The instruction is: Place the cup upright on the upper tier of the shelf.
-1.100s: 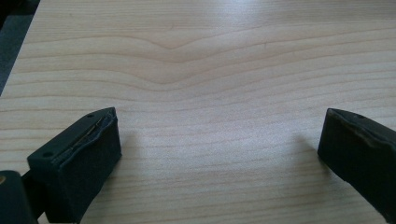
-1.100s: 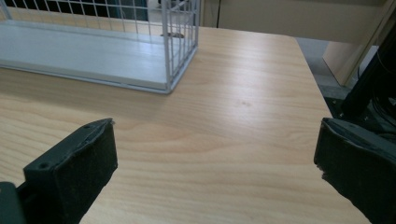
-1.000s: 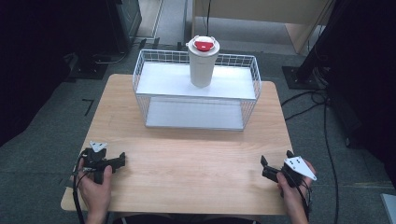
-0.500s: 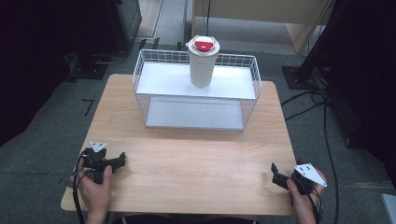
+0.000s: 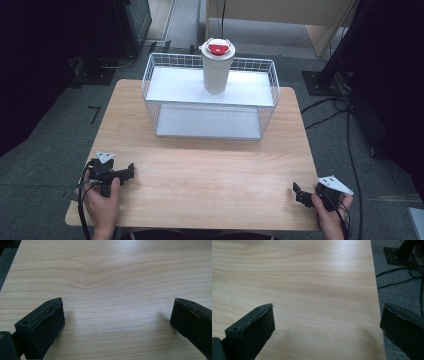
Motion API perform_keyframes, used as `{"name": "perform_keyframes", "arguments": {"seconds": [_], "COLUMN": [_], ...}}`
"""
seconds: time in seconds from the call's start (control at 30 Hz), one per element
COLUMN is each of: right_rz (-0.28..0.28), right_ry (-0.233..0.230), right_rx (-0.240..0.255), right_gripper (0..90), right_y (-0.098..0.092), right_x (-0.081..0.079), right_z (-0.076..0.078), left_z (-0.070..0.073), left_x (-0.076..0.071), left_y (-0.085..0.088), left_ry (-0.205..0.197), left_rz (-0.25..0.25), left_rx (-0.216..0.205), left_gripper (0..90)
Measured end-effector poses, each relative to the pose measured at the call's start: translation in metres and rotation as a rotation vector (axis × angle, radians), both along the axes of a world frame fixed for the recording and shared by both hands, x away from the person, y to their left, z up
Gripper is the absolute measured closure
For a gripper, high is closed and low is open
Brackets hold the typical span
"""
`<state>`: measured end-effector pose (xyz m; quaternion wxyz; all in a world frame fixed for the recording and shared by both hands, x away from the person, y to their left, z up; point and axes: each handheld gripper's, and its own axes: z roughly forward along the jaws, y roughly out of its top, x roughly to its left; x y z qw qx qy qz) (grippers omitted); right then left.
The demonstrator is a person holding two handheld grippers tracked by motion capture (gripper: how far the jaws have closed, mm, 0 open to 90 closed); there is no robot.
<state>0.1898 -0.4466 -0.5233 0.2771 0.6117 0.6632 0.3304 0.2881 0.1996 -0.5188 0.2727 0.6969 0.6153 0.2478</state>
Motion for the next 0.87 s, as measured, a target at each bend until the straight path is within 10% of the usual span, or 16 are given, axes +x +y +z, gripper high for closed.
{"name": "perform_keyframes", "arguments": {"seconds": [0.87], "right_rz": [0.038], "right_ry": [0.096], "right_rx": [-0.019], "right_gripper": [2.2], "right_y": [0.0042], "right_x": [-0.0002], "right_z": [-0.0032], "left_z": [0.0000], "left_x": [0.0000], "left_y": [0.0000], "left_ry": [0.000], "left_rz": [0.001], "left_rx": [0.000], "left_gripper": [0.0]}}
